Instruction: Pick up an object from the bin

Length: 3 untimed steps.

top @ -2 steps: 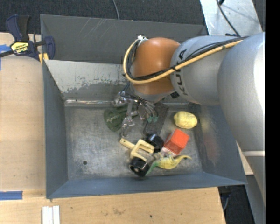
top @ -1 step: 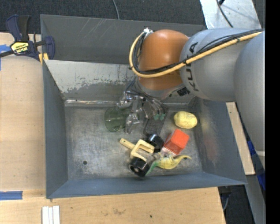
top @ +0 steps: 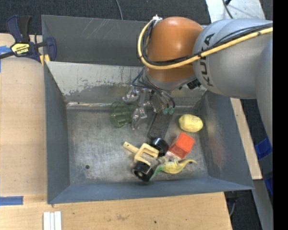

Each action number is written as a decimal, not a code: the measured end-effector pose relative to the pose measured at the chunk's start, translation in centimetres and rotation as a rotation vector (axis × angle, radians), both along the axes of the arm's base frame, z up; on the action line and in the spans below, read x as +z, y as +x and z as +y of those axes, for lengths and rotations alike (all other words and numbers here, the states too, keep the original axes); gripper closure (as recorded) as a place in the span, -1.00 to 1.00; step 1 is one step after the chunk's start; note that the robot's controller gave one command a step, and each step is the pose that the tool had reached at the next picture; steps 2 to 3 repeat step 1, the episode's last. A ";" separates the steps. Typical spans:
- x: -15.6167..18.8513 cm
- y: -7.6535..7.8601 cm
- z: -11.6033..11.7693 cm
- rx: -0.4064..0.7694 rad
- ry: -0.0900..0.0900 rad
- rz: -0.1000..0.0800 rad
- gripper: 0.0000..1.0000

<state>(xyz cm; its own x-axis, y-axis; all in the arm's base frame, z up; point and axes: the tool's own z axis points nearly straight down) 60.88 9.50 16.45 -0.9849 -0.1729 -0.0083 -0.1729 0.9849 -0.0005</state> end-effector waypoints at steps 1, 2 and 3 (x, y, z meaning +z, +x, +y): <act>10.1 -1.2 -0.5 -0.035 0.000 0.005 1.00; 10.1 -1.2 -0.5 -0.035 0.000 0.005 1.00; 10.1 -1.2 -0.5 -0.035 0.000 0.005 1.00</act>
Offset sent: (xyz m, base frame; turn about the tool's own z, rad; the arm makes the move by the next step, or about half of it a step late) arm 0.0000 0.0000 0.0000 0.0000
